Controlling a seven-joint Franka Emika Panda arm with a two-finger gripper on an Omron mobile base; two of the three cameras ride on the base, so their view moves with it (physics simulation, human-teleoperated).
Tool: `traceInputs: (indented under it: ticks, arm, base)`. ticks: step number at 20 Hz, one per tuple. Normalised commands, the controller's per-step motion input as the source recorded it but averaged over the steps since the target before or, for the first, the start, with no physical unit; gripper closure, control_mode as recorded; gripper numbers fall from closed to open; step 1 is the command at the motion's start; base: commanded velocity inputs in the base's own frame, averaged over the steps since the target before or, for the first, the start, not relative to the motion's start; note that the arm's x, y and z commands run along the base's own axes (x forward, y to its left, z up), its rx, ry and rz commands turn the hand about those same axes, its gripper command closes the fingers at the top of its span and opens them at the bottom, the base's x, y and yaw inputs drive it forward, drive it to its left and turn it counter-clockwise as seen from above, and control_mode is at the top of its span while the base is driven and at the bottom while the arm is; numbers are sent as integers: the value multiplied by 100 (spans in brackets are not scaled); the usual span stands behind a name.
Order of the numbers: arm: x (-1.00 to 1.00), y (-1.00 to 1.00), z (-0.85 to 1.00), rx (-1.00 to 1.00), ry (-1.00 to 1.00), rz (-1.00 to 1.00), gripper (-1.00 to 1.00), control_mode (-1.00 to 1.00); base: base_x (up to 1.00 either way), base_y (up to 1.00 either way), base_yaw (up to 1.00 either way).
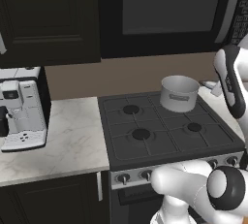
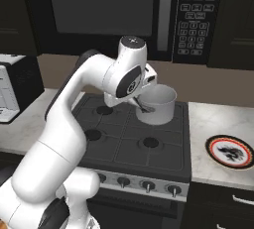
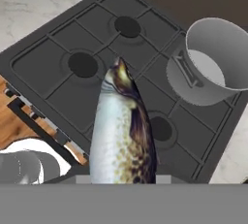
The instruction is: Retrieve the frozen meat and place it in the pot on a burner. Then turn the burner on.
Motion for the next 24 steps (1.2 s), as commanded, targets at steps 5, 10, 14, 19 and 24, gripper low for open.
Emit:
traceInputs:
  ticks: [5,10,14,19,24]
  arm:
    - [1,2,-26,5,-8,-10,100,-100]
    - [4,3,-15,2,-9,-11,100,-100]
    - [13,2,0,0,-6,-9,100,-100]
    - [19,1,0,0,-4,-7,100,-100]
    - [21,0,1,0,0,-2,100,-100]
  base:
    - [0,0,0]
    - [0,0,0]
    - [0,0,0]
    - [0,0,0]
    - [0,0,0]
